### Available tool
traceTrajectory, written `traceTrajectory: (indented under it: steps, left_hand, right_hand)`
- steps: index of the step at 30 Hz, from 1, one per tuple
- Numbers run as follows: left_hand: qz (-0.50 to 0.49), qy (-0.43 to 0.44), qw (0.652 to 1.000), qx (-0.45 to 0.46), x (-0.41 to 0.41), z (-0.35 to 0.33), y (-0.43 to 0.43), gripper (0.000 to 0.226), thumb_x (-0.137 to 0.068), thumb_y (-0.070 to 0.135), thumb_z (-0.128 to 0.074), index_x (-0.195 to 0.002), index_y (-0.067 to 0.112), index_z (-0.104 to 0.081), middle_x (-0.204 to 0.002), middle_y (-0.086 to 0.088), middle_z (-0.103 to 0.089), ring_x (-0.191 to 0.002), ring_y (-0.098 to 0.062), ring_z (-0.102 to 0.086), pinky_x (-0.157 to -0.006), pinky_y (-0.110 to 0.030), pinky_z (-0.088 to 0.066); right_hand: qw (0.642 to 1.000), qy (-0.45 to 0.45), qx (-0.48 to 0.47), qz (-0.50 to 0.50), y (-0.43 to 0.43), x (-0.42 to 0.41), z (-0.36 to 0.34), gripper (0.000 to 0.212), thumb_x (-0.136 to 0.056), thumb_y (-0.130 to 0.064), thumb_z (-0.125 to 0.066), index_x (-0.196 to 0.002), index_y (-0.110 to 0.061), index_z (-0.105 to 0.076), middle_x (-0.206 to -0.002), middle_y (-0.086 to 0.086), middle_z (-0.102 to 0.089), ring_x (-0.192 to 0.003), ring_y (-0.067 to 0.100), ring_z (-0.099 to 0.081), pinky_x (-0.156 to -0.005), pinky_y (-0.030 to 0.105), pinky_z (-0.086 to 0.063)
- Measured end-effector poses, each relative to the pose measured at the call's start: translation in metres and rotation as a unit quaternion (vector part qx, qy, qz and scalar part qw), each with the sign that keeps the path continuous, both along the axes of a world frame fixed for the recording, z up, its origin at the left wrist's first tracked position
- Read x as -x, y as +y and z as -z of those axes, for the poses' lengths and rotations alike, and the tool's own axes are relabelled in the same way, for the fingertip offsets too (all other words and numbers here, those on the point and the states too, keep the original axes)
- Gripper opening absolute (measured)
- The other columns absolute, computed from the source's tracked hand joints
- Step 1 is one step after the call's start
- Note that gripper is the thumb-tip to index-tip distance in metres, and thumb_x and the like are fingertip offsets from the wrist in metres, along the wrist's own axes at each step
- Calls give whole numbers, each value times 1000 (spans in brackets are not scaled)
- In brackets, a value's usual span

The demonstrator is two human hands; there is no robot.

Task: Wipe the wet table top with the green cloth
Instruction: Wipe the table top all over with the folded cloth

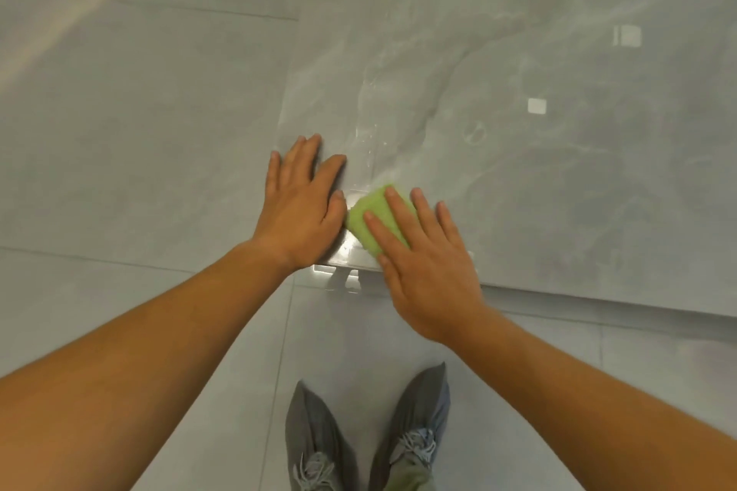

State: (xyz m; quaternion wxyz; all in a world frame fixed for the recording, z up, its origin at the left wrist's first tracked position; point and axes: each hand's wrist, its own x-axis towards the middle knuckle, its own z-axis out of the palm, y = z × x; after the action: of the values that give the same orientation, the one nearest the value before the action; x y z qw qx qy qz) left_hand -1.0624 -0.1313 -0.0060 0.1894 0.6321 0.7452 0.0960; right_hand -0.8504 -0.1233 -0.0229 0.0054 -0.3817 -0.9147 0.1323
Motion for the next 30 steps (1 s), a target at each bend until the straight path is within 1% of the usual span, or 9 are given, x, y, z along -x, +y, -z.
traceTrajectory:
  steps: [3,7,9,14,18,21,26,28,30]
  left_hand:
    - [-27,-38,998,-38,8,1,-1,51,-96,33,-27,-140,19,-49,-158,-8,-33,-149,-25,-21,-122,-46,-7]
    - [-37,-42,997,-61,16,3,2,54,-97,36,-25,-146,19,-42,-154,-1,-41,-142,-19,-32,-118,-41,-15]
    - [-21,-34,998,-57,20,5,-1,56,-97,37,-24,-148,18,-39,-155,-1,-39,-143,-18,-30,-117,-39,-13]
    - [15,6,999,-37,27,8,3,55,-98,41,-23,-147,21,-36,-158,-3,-29,-143,-23,-24,-113,-40,-13]
    - [45,79,996,-6,28,17,3,63,-101,50,-16,-157,22,-18,-167,-3,-5,-150,-21,-5,-113,-41,-8]
    - [42,66,997,-3,30,15,7,60,-100,51,-20,-153,23,-27,-166,-2,-12,-148,-21,-10,-110,-40,-8]
    - [26,48,998,-23,34,-3,29,42,-99,46,-34,-128,23,-52,-144,-3,-41,-131,-24,-33,-105,-39,-17]
    - [29,33,999,-22,38,-5,42,41,-100,45,-35,-129,22,-52,-144,-5,-40,-134,-24,-32,-110,-39,-16]
    - [33,21,999,-12,43,-4,59,43,-101,44,-34,-135,21,-47,-156,-9,-28,-145,-26,-20,-116,-41,-11]
  right_hand:
    - [998,-4,-2,-61,13,11,0,53,-103,-34,-36,-155,-30,-27,-166,6,-18,-151,37,-15,-122,56,-14]
    - [997,7,13,74,50,50,-2,51,-105,-37,-31,-155,-33,-27,-167,3,-13,-152,35,-11,-122,53,-8]
    - [995,5,7,103,40,61,-1,51,-105,-37,-30,-156,-31,-26,-167,5,-12,-152,36,-10,-122,53,-9]
    - [999,-17,9,-43,34,39,-4,52,-103,-41,-26,-155,-31,-28,-166,6,-18,-151,37,-18,-121,55,-14]
    - [994,-36,0,104,108,58,-4,53,-104,-42,-26,-156,-32,-21,-167,5,-11,-152,36,-13,-122,53,-9]
    - [983,-34,14,178,132,72,-5,54,-105,-43,-23,-157,-32,-15,-168,4,-4,-153,34,-5,-123,51,-4]
    - [998,-51,28,15,94,49,-12,55,-104,-45,-20,-157,-33,-19,-167,2,-9,-153,32,-10,-123,53,-10]
    - [998,-64,29,-5,118,44,-13,54,-104,-45,-22,-157,-36,-18,-167,0,-8,-153,31,-10,-123,52,-10]
    - [996,-62,12,63,158,57,-9,53,-105,-45,-24,-156,-37,-15,-168,0,-6,-153,31,-7,-124,50,-6]
